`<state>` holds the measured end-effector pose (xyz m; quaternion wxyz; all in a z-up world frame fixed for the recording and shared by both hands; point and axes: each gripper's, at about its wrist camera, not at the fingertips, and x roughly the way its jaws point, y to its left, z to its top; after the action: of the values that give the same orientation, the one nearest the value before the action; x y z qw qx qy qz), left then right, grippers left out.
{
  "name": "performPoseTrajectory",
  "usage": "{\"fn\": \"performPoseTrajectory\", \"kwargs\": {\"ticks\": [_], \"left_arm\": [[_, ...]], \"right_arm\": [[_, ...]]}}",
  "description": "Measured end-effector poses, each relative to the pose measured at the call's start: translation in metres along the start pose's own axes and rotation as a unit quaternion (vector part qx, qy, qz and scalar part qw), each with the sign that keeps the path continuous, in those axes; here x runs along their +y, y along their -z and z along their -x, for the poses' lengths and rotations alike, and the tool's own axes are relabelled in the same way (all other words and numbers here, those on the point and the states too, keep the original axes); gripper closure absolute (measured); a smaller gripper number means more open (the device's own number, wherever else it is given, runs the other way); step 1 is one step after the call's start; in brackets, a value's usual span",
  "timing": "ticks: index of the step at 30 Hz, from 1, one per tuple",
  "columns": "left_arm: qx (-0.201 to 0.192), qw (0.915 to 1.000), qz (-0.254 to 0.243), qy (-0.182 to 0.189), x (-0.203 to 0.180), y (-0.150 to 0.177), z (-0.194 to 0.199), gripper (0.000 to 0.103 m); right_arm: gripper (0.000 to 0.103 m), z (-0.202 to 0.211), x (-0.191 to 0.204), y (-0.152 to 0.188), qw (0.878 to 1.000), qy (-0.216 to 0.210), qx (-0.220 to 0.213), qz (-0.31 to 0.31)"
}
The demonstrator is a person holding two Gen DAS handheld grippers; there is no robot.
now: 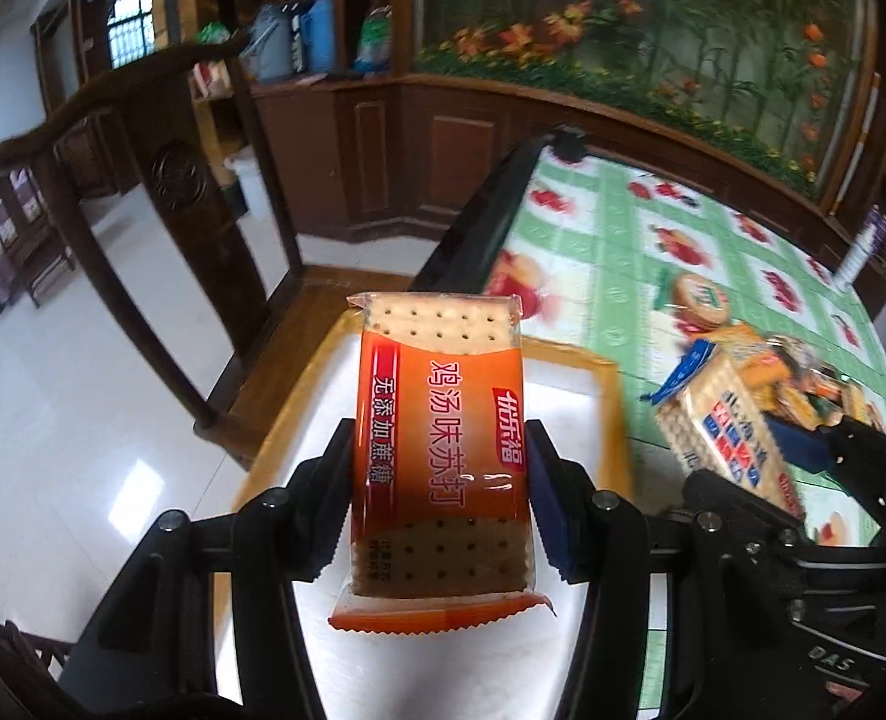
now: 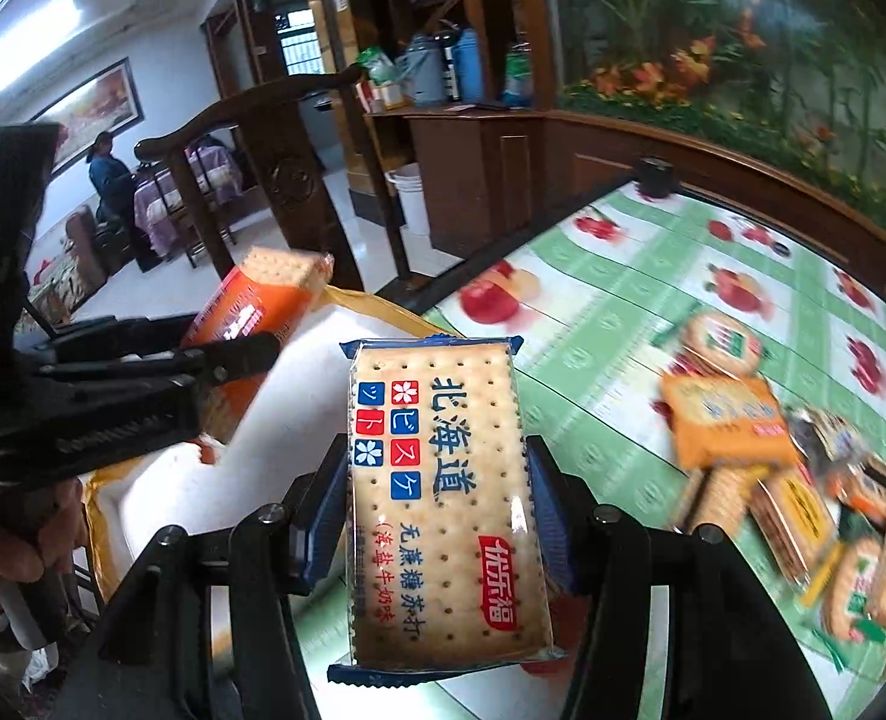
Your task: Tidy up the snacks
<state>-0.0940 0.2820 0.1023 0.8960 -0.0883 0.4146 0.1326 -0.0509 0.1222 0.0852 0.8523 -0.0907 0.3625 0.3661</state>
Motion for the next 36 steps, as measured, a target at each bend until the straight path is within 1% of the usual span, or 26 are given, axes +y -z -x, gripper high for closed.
{"fn": "performPoseTrajectory", "kwargs": {"ticks": [4, 7, 11, 15, 20, 22, 24, 26, 27, 29, 32, 36], "left_arm": [[0.027, 0.9995, 0.009, -0.017, 0.016, -0.002, -0.026, 0.048], [0.05, 0.9986, 0.016, -0.013, 0.025, -0.001, -0.042, 0.048], [0.067, 0.9973, 0.026, -0.017, 0.034, 0.004, -0.058, 0.048], [0.07, 0.9967, 0.026, -0.03, 0.038, 0.006, -0.065, 0.048], [0.069, 0.9964, 0.029, -0.039, 0.039, 0.005, -0.066, 0.047], [0.072, 0.9961, 0.033, -0.037, 0.04, 0.005, -0.067, 0.047], [0.075, 0.9958, 0.038, -0.037, 0.041, 0.004, -0.067, 0.046], [0.072, 0.9958, 0.045, -0.035, 0.042, 0.003, -0.063, 0.039], [0.07, 0.9959, 0.048, -0.031, 0.043, 0.002, -0.061, 0.038], [0.063, 0.9964, 0.049, -0.028, 0.042, 0.001, -0.055, 0.033], [0.046, 0.9978, 0.035, -0.032, 0.036, -0.001, -0.042, 0.028], [0.039, 0.9987, 0.033, -0.01, 0.021, -0.004, -0.031, 0.027]], "right_arm": [[0.048, -0.02, 0.016, -0.016, 1.0, -0.012, 0.01, 0.007], [0.048, -0.041, 0.026, -0.025, 1.0, -0.018, 0.022, 0.006], [0.048, -0.066, 0.028, -0.026, 0.999, -0.028, 0.042, -0.01], [0.048, -0.081, 0.029, -0.024, 0.998, -0.029, 0.057, -0.021], [0.047, -0.093, 0.029, -0.025, 0.996, -0.032, 0.07, -0.041], [0.047, -0.098, 0.026, -0.022, 0.995, -0.04, 0.081, -0.054], [0.046, -0.098, 0.024, -0.021, 0.994, -0.051, 0.076, -0.066], [0.042, -0.093, 0.022, -0.021, 0.992, -0.068, 0.069, -0.078], [0.039, -0.091, 0.02, -0.021, 0.991, -0.075, 0.067, -0.086], [0.035, -0.085, 0.017, -0.021, 0.989, -0.093, 0.06, -0.1], [0.035, -0.072, 0.013, -0.02, 0.989, -0.092, 0.048, -0.106], [0.034, -0.047, 0.001, -0.013, 0.992, -0.073, 0.028, -0.103]]}}
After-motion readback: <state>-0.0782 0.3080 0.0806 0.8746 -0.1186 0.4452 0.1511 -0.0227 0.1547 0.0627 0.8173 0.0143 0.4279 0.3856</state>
